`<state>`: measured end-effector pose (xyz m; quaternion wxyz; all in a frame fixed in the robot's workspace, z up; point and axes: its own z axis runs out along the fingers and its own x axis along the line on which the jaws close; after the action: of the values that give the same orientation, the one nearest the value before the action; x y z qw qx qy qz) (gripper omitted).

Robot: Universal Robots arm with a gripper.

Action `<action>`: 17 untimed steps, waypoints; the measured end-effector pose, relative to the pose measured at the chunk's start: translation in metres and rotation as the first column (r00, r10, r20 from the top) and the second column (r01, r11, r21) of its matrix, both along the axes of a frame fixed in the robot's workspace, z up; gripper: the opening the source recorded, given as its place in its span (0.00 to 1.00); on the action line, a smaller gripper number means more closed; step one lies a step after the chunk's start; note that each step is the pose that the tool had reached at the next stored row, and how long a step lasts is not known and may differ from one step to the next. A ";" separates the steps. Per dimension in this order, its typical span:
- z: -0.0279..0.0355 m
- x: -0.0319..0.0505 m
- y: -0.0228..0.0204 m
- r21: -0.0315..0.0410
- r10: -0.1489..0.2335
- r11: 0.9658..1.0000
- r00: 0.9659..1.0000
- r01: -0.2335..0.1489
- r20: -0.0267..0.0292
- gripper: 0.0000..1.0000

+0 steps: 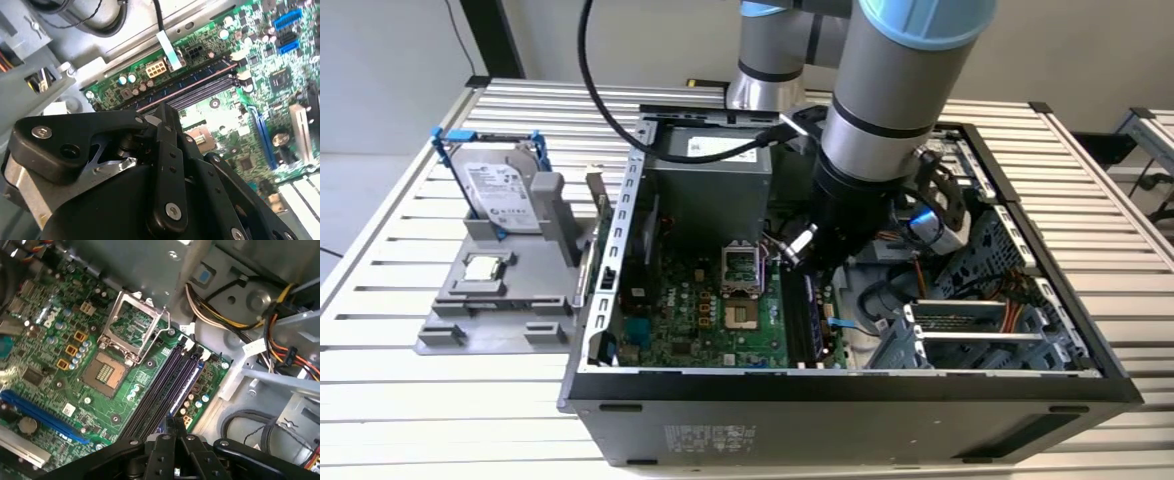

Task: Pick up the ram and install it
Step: 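Press down the ram until it locks into place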

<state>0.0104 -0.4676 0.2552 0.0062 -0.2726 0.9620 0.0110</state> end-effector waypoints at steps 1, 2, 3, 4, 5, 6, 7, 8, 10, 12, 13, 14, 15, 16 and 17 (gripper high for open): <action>0.0000 0.0000 0.0000 0.000 0.018 1.000 1.000 -0.018 0.000 0.00; 0.0000 0.0000 0.0000 0.000 0.037 0.999 0.999 -0.037 0.000 0.00; 0.0000 0.0000 0.0000 0.000 0.056 0.998 0.998 -0.056 0.000 0.00; 0.0000 0.0000 0.0000 0.000 0.072 0.997 0.997 -0.072 0.000 0.00; 0.0000 0.0000 0.0000 0.000 0.091 0.996 0.996 -0.091 0.000 0.00; 0.0000 0.0000 0.0000 0.000 0.109 0.994 0.994 -0.109 0.000 0.00; 0.0000 0.0000 0.0000 0.000 0.127 0.992 0.992 -0.127 0.000 0.00; 0.0000 0.0000 0.0000 0.000 0.145 0.989 0.989 -0.145 0.000 0.00; 0.0000 0.0000 0.0000 0.000 0.181 0.983 0.983 -0.181 0.000 0.00; 0.0000 0.0000 0.0000 0.000 0.217 0.976 0.976 -0.217 0.000 0.00; 0.0000 0.0000 0.0000 0.000 0.235 0.972 0.972 -0.235 0.000 0.00; 0.0000 0.0000 0.0000 0.000 0.252 0.968 0.968 -0.252 0.000 0.00; 0.0000 0.0000 0.0000 0.000 0.269 0.963 0.963 -0.269 0.000 0.00; 0.0000 0.0000 0.0000 0.000 0.287 0.958 0.958 -0.287 0.000 0.00; 0.0000 0.0000 0.0000 0.000 0.304 0.953 0.953 -0.304 0.000 0.00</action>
<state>0.0104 -0.4676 0.2552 0.0044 -0.4174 0.9086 0.0118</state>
